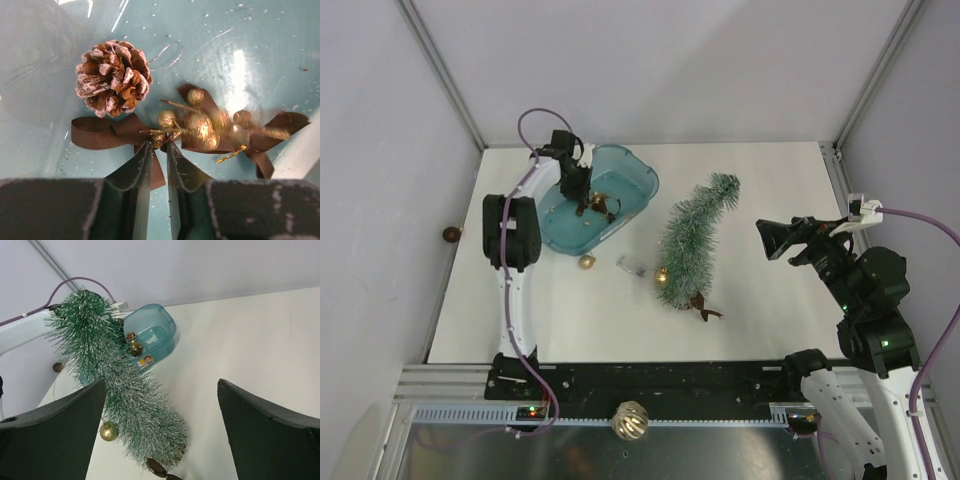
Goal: Decorate the small christmas tree
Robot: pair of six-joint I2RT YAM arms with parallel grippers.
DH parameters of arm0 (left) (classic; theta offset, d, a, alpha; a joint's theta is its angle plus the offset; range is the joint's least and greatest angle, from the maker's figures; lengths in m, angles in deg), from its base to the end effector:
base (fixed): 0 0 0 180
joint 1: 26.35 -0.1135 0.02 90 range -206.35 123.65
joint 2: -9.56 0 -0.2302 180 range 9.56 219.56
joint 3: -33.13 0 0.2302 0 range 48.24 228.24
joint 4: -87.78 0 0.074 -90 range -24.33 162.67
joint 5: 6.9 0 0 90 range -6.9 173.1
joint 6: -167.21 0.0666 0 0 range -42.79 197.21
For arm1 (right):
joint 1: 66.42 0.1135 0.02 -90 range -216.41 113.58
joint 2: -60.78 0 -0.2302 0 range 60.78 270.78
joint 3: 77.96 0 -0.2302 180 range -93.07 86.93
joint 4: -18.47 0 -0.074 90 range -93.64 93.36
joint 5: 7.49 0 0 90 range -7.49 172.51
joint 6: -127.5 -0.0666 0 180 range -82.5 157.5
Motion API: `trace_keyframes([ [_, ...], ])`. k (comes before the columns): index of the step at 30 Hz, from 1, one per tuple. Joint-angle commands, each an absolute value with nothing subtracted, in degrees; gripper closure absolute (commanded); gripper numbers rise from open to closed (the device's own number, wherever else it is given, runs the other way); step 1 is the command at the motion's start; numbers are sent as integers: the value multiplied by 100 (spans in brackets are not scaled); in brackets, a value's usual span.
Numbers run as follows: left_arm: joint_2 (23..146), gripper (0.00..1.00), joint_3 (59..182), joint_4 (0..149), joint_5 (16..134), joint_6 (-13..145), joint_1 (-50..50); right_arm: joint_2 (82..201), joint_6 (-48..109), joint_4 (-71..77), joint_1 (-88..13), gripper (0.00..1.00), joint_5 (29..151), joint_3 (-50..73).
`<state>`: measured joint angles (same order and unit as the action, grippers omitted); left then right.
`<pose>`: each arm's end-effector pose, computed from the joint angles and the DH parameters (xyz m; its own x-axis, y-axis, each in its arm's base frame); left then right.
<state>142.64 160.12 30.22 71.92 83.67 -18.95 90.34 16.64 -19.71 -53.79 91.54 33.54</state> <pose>0.4624 -0.0731 0.1324 -0.8592 0.2229 -0.4606 0.3103 0.9427 -0.1227 0.1329 0.0405 0.3736 -0.1193 0.3337 -0.9351 -0.3495 0.8674 0.3541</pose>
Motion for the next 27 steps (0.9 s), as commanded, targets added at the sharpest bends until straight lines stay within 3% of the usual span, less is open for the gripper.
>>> trace_keyframes([
  [1,13421,80,16017,3102,6864,8450,-1825,9013,1759,-1939,-5358,2,9097,3286],
  [14,10387,83,15833,3101,6329,8901,-755,8966,1714,-1889,-5358,2,9164,3280],
  [27,8879,80,16026,3080,6531,9712,1154,9037,1619,-1730,-5360,2,9171,3288],
])
